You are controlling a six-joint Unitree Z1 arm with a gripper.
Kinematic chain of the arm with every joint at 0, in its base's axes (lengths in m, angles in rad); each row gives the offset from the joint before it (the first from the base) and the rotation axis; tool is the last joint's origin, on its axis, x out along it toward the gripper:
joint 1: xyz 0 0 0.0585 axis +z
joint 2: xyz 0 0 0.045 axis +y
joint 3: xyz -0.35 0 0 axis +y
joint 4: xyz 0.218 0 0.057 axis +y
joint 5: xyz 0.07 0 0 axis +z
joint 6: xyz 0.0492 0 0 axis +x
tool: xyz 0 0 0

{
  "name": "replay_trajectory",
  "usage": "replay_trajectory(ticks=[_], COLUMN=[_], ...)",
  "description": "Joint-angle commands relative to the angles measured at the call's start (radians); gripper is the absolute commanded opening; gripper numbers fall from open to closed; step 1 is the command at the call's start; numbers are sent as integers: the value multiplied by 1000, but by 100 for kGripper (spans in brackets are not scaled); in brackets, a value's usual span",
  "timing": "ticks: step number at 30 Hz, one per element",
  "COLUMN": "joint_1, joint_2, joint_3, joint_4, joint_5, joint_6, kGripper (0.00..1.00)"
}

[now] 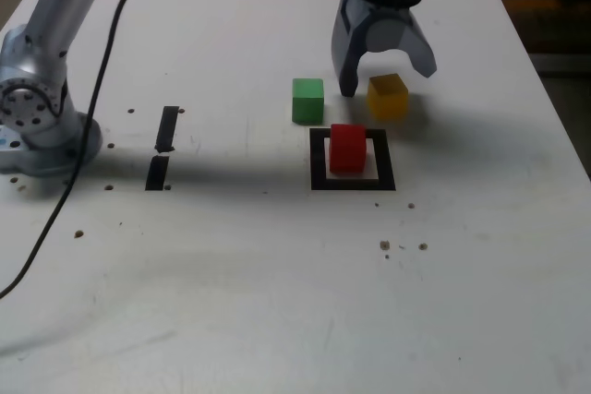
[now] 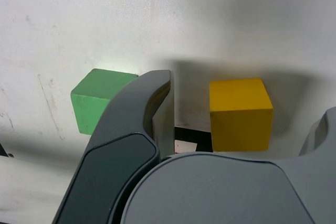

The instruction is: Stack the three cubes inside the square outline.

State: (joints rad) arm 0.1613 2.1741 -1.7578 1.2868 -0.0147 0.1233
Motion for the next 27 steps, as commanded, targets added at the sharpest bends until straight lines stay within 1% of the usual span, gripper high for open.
replay_trajectory(ticks=[1, 8, 18, 20, 22, 26, 27], joint_1=[1, 1, 1, 1, 1, -1, -2], joint_2=[8, 31, 57, 60, 62, 64, 64], joint_3=[-7, -24, -37, -37, -37, -37, -38], joint_4=[1, 1, 2, 2, 2, 0, -3], joint_5=[-1, -4, -12, -13, -12, -5, -1], joint_6=[1, 5, 7, 6, 4, -1, -2], kGripper=[91, 89, 80, 76, 70, 53, 46])
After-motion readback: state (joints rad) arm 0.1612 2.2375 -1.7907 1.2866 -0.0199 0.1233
